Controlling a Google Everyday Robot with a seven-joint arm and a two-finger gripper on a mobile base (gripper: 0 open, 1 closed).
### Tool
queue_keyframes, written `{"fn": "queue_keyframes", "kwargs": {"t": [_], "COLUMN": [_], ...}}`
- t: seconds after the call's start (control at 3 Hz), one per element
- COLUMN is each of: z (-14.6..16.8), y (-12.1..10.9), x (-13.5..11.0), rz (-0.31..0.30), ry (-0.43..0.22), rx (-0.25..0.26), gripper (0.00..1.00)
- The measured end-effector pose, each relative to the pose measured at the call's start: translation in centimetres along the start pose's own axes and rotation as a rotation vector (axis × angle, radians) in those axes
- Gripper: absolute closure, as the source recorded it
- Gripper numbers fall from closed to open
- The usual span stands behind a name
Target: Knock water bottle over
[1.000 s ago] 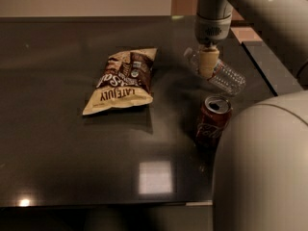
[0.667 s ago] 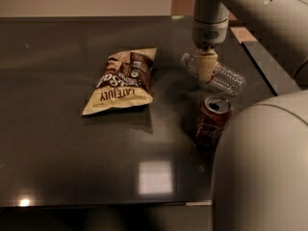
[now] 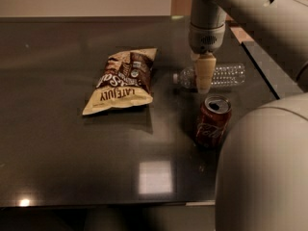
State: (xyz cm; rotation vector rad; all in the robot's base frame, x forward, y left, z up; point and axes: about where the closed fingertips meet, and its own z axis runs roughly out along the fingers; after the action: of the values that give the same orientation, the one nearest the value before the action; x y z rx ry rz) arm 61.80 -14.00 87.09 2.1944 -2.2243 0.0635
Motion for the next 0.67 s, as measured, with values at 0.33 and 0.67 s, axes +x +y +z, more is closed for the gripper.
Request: {"fn": "queue_keyframes", "kwargs": {"t": [0.33, 0.67], "z": [0.16, 0.13], "y": [0.07, -0.58], "x": [-0.22, 0.49], "rz": [-0.017, -0.012], "ry": [-0.040, -0.094], "rx": [-0.020, -0.029], "gripper": [0.00, 0.00]}}
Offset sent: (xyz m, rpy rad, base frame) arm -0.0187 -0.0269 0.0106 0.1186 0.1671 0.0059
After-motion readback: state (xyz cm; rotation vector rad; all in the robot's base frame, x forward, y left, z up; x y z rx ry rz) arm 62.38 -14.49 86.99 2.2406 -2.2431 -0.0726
